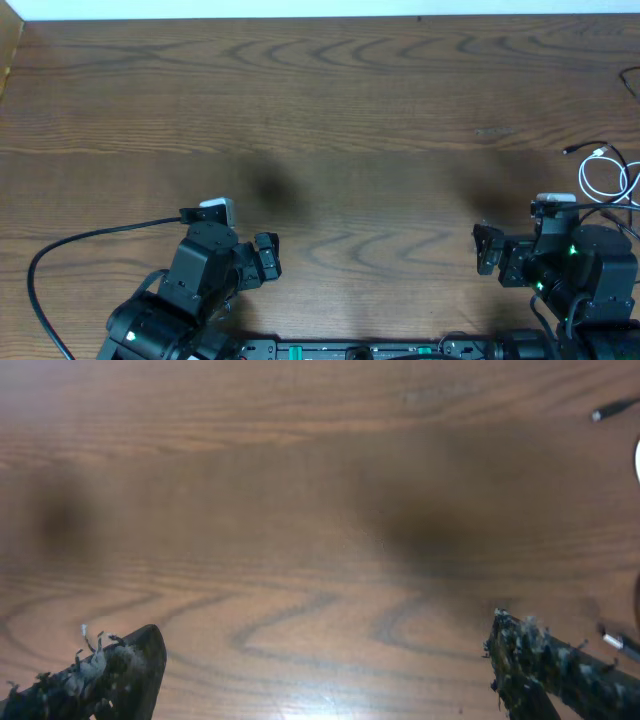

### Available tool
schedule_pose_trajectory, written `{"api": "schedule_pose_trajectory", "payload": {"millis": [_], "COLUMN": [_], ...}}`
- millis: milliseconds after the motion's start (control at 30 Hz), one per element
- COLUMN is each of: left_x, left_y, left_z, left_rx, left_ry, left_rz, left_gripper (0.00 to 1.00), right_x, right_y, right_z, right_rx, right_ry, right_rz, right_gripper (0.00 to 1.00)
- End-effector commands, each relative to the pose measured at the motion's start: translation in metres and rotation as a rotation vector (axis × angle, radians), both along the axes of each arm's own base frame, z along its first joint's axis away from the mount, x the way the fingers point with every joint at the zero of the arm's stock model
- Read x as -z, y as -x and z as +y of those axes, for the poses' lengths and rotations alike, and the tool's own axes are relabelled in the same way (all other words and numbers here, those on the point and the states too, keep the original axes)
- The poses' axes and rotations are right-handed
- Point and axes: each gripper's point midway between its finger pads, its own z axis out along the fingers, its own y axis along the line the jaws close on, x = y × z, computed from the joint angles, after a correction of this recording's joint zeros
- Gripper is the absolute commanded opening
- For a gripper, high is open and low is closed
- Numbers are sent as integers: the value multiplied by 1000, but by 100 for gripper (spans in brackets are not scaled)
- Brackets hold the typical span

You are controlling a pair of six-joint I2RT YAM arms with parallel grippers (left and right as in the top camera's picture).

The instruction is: Untangle cables

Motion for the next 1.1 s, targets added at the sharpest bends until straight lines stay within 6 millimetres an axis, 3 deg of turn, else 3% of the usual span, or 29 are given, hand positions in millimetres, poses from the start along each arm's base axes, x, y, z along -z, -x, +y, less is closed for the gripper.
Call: {"api": "schedule_pose_trajectory", "payload": {"millis": [0, 700, 1067], "left_x": [1, 1, 1], "left_y": [0, 1, 0], "left_z": [-1, 0, -1], "left_rx": [-4, -4, -4], "left_ry": [6, 6, 6], "left_rz": [4, 4, 4], "left_gripper": [98, 98, 98], "right_x": [7, 8, 2], "right_y": [4, 8, 11], "right_z": [0, -1, -22], "right_rx": [5, 5, 85], "right_ry": [1, 3, 91], "right_rz": [27, 32, -145], "right_gripper": [99, 99, 99]}}
